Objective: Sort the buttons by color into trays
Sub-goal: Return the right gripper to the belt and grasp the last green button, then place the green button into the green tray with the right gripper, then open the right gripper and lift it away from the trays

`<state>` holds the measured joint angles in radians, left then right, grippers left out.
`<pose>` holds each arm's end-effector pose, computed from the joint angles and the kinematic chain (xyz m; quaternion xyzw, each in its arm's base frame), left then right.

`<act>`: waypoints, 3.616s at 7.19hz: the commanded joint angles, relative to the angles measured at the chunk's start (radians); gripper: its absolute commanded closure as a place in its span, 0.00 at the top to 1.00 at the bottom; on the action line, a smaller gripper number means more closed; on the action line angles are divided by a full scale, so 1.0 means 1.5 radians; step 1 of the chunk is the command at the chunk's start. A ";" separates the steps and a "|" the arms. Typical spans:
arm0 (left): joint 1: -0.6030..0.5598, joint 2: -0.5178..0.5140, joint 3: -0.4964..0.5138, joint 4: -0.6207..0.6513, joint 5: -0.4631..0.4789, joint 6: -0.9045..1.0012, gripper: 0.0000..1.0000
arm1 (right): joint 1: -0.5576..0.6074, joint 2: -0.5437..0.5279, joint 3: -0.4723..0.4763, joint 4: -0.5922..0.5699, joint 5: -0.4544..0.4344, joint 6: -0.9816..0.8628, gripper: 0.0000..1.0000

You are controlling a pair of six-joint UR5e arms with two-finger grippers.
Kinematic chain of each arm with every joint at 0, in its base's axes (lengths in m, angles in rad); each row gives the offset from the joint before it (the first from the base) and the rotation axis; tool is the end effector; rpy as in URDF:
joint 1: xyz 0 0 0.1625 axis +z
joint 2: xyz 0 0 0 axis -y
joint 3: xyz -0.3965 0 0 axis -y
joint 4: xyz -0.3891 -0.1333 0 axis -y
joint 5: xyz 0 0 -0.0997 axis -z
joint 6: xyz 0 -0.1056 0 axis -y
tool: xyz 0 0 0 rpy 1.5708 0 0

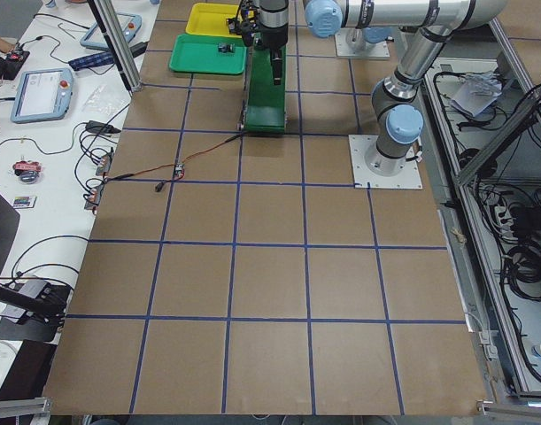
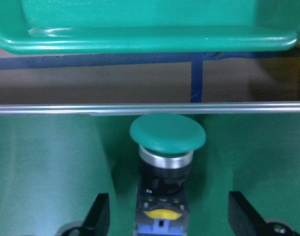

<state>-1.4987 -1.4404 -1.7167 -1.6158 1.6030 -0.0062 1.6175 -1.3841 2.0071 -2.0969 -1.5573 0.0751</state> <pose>-0.0985 -0.4389 0.4382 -0.0386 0.9987 0.0308 0.0151 0.1569 -0.4718 0.2103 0.0145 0.9987 0.0487 0.0038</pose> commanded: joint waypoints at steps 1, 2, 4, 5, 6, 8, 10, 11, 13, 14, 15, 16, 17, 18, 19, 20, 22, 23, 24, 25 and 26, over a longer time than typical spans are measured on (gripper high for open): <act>0.000 0.000 -0.001 -0.001 0.001 0.001 1.00 | 0.010 0.006 -0.003 -0.009 -0.001 0.002 0.47; 0.000 0.000 -0.001 -0.001 0.000 0.001 1.00 | 0.010 0.006 -0.008 -0.009 -0.007 0.000 0.31; 0.000 0.004 -0.013 0.001 0.000 0.001 1.00 | 0.010 0.014 -0.039 -0.009 -0.011 0.000 0.20; 0.000 0.007 -0.017 0.001 0.001 0.001 1.00 | 0.010 0.043 -0.091 -0.004 -0.009 -0.002 0.26; 0.000 0.006 -0.018 0.003 0.000 0.001 1.00 | 0.009 0.102 -0.156 -0.001 -0.011 -0.001 0.29; 0.000 0.004 -0.018 0.018 0.001 0.000 1.00 | 0.007 0.167 -0.313 0.106 -0.007 -0.001 0.44; 0.000 0.007 -0.018 0.019 0.001 0.000 1.00 | 0.001 0.198 -0.358 0.157 -0.005 -0.001 0.79; 0.000 0.006 -0.018 0.019 0.001 0.000 1.00 | 0.000 0.198 -0.357 0.158 -0.005 -0.001 0.87; 0.000 0.007 -0.019 0.018 0.001 0.000 1.00 | -0.006 0.176 -0.343 0.185 -0.009 -0.009 0.87; 0.000 0.008 -0.018 0.020 0.001 0.000 1.00 | -0.010 0.137 -0.317 0.188 -0.014 -0.050 0.87; 0.001 0.005 -0.018 0.020 0.001 0.000 1.00 | -0.028 0.074 -0.303 0.237 -0.013 -0.054 0.87; 0.000 0.007 -0.018 0.020 0.001 0.000 1.00 | -0.037 0.015 -0.306 0.293 -0.008 -0.055 0.92; 0.001 0.008 -0.019 0.019 0.001 0.000 1.00 | -0.032 -0.037 -0.314 0.351 -0.007 -0.048 0.96; 0.000 0.008 -0.018 0.019 0.001 0.000 1.00 | -0.031 -0.091 -0.323 0.406 -0.006 -0.046 1.00; 0.000 0.006 -0.018 0.020 0.001 0.000 1.00 | -0.025 -0.134 -0.331 0.448 -0.006 -0.039 1.00; 0.000 0.007 -0.018 0.020 0.000 -0.001 1.00 | -0.023 -0.143 -0.330 0.454 -0.004 -0.022 1.00; 0.001 0.009 -0.018 0.019 0.000 0.000 1.00 | 0.036 -0.146 -0.319 0.455 -0.011 0.042 1.00; 0.000 0.007 -0.018 0.020 0.001 -0.001 1.00 | 0.046 -0.143 -0.316 0.449 -0.013 0.039 1.00; 0.000 0.006 -0.018 0.020 0.000 -0.001 1.00 | 0.047 -0.141 -0.315 0.448 -0.009 0.038 1.00; 0.000 0.008 -0.019 0.020 0.000 -0.001 1.00 | 0.046 -0.140 -0.318 0.439 -0.012 0.033 1.00; 0.000 0.008 -0.018 0.020 0.000 -0.002 1.00 | 0.041 -0.138 -0.319 0.421 -0.031 0.016 1.00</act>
<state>-1.4986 -1.4289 -1.7446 -1.5862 1.6032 -0.0080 1.6834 -1.5940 1.5305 -1.4398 -1.5809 0.1209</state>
